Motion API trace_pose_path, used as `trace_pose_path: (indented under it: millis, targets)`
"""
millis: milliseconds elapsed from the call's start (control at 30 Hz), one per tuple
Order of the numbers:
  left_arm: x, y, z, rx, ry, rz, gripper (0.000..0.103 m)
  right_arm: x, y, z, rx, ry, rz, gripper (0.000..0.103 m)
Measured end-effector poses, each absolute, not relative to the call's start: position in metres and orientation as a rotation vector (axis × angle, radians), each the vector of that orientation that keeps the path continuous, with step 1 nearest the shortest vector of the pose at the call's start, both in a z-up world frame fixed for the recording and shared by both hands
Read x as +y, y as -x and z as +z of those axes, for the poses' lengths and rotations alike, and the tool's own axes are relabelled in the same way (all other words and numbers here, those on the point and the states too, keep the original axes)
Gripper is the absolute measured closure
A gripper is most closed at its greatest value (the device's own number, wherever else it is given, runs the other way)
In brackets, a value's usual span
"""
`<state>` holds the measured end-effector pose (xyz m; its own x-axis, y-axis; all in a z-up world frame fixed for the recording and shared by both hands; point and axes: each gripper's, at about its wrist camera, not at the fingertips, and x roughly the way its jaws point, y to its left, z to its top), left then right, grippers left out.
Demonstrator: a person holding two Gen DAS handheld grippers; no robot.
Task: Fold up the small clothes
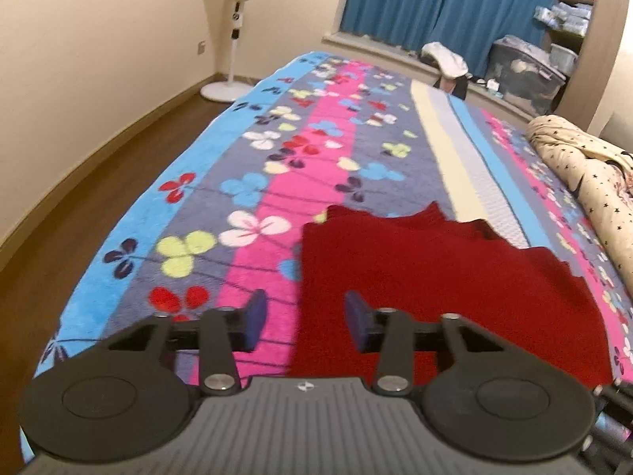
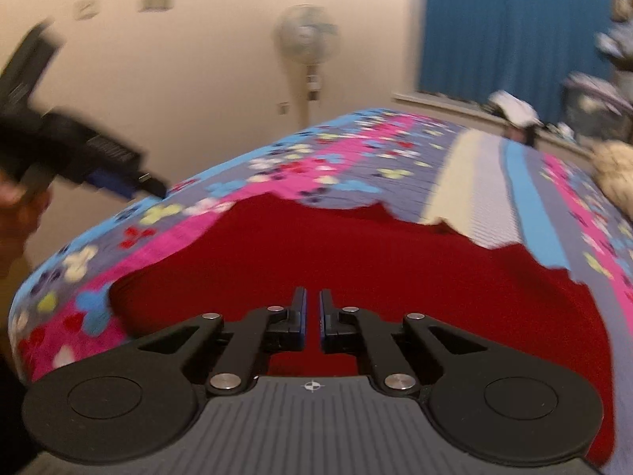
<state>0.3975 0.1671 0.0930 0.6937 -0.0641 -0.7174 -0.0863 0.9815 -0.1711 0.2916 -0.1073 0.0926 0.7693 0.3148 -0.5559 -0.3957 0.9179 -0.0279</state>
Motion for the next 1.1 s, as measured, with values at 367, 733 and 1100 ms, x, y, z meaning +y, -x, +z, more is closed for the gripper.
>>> trace_pose_path:
  millis: [367, 733, 1100]
  targets:
    - [0.205, -0.403, 0.079, 0.866, 0.21, 0.061, 0.064, -0.001, -0.28, 0.06, 0.498, 0.37, 0.635, 0.059]
    - [0.221, -0.421, 0.069, 0.93, 0.275, 0.079, 0.058, 0.038, -0.289, 0.019, 0.527, 0.598, 0.726, 0.053]
    - [0.219, -0.476, 0.031, 1.158, 0.588, -0.204, 0.015, 0.009, -0.293, 0.084, 0.436, 0.404, 0.645, 0.087]
